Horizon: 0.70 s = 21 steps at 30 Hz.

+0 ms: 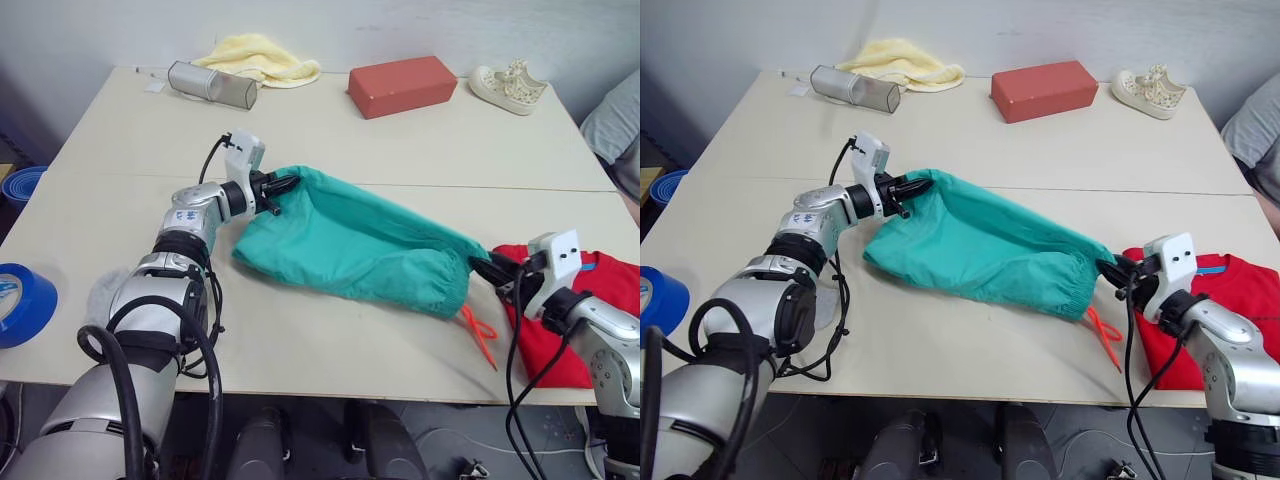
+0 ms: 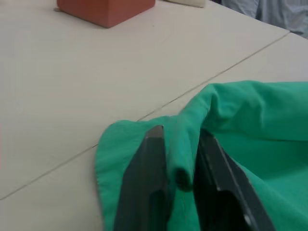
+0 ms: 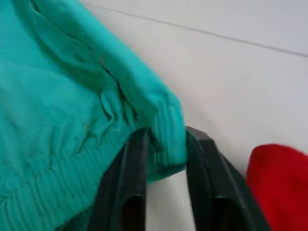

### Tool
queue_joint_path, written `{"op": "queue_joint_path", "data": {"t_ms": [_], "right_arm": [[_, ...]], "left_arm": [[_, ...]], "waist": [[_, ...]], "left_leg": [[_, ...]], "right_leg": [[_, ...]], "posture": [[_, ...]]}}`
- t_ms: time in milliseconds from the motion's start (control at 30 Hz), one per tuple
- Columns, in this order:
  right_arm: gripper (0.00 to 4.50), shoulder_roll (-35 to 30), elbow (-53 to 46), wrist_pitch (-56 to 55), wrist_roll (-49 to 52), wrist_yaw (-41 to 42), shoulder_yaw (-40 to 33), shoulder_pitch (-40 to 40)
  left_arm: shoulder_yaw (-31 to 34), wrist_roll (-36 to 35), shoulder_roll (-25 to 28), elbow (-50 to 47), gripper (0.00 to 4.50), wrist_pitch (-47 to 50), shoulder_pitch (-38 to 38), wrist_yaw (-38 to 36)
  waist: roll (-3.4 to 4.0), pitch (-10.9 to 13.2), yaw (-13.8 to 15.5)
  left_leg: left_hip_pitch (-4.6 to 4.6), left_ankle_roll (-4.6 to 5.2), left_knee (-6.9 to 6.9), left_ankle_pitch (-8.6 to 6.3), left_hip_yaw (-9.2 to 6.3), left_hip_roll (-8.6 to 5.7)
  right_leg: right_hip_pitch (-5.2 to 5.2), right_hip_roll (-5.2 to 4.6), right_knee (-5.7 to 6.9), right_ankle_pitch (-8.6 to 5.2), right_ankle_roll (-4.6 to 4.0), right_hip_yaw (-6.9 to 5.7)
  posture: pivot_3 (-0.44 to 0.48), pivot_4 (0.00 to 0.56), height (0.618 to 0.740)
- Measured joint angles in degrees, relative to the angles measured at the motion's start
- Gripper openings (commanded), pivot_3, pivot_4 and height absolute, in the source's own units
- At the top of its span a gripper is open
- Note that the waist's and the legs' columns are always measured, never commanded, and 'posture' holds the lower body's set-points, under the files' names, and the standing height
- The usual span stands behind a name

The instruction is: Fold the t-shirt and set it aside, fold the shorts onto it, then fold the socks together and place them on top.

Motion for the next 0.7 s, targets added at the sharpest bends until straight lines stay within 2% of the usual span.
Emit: {"op": "queue_joint_path", "data": {"t_ms": [33, 200, 233, 333, 367, 433, 500, 633, 700], "right_arm": [[2.45, -0.2, -0.1, -1.2, 0.0, 0.8, -1.2, 0.7], [4.23, -1.7, -4.6, -4.5, 4.7, 7.2, -8.4, 5.2], [4.46, -1.8, -6.5, -4.5, 6.0, 8.5, -9.1, 6.1], [4.46, -1.9, -12.8, -3.2, 8.4, 10.3, -7.4, 7.0], [4.27, -1.9, -14.7, -2.8, 8.5, 10.3, -5.7, 6.8], [3.83, -1.4, -16.1, -1.6, 6.9, 7.9, -1.2, 4.1], [3.17, 0.4, -16.4, -0.4, 4.4, 4.2, 3.6, 0.2], [1.76, 5.9, -15.8, 0.6, -4.9, -4.0, 16.2, -7.2], [1.11, 7.5, -13.4, 0.3, -10.1, -6.7, 21.5, -8.7]], "left_arm": [[0.6, 0.0, 0.7, -0.2, 2.17, -2.2, 0.3, -0.2], [4.1, -1.1, 5.4, -2.5, 2.21, -8.5, 1.0, -3.9], [4.2, -1.3, 5.9, -3.2, 2.21, -9.7, 1.6, -6.0], [4.0, -2.3, 5.7, -7.6, 2.21, -13.2, 5.1, -14.8], [3.5, -2.6, 5.2, -9.4, 2.21, -14.1, 6.6, -18.4], [1.9, -2.8, 4.2, -14.1, 1.82, -16.1, 10.0, -23.9], [0.2, -2.8, 2.1, -18.3, 1.32, -16.5, 12.7, -26.0], [-4.0, -2.1, -3.2, -27.6, 0.06, -14.2, 18.7, -24.7], [-6.1, -0.6, -4.6, -29.9, 0.00, -13.4, 21.0, -22.2]], "waist": [[0.00, 0.0, 0.0], [0.00, 0.0, 0.0], [0.00, 0.0, 0.0], [0.00, 0.0, 0.0], [0.00, 0.0, -0.1], [0.00, 0.0, -0.2], [0.00, 0.0, -0.1], [0.00, 0.0, -0.1], [0.00, 0.0, 0.0]], "left_leg": [[0.00, 0.00, -0.01, 0.00, 0.00, -0.01], [0.03, -0.01, -0.03, 0.00, 0.02, -0.04], [0.06, -0.01, -0.03, 0.00, 0.03, -0.05], [0.18, -0.01, -0.02, 0.00, 0.03, 0.03], [0.20, 0.00, 0.00, -0.01, 0.03, 0.03], [0.23, 0.01, 0.02, 0.00, 0.04, 0.04], [0.23, 0.02, 0.07, 0.00, 0.02, 0.03], [0.17, 0.02, 0.13, 0.01, 0.02, 0.04], [0.13, 0.02, 0.17, 0.01, 0.03, 0.03]], "right_leg": [[-0.01, 0.00, 0.00, 0.00, 0.00, 0.00], [0.01, 0.04, -0.01, 0.00, 0.00, 0.00], [0.03, 0.03, 0.00, 0.00, 0.00, 0.00], [0.10, 0.01, 0.06, 0.00, -0.01, 0.02], [0.12, 0.00, 0.09, 0.00, -0.01, 0.03], [0.12, -0.02, 0.14, 0.03, -0.05, 0.07], [0.11, -0.07, 0.23, 0.03, -0.05, 0.08], [0.02, -0.09, 0.35, 0.01, -0.08, 0.14], [0.02, -0.08, 0.35, 0.00, -0.08, 0.12]], "posture": [[0.000, 0.150, 0.740], [0.000, 0.150, 0.740], [0.000, 0.150, 0.740], [0.000, 0.150, 0.740], [0.000, 0.150, 0.740], [0.000, 0.150, 0.740], [0.000, 0.150, 0.740], [0.000, 0.150, 0.740], [0.000, 0.150, 0.740]]}}
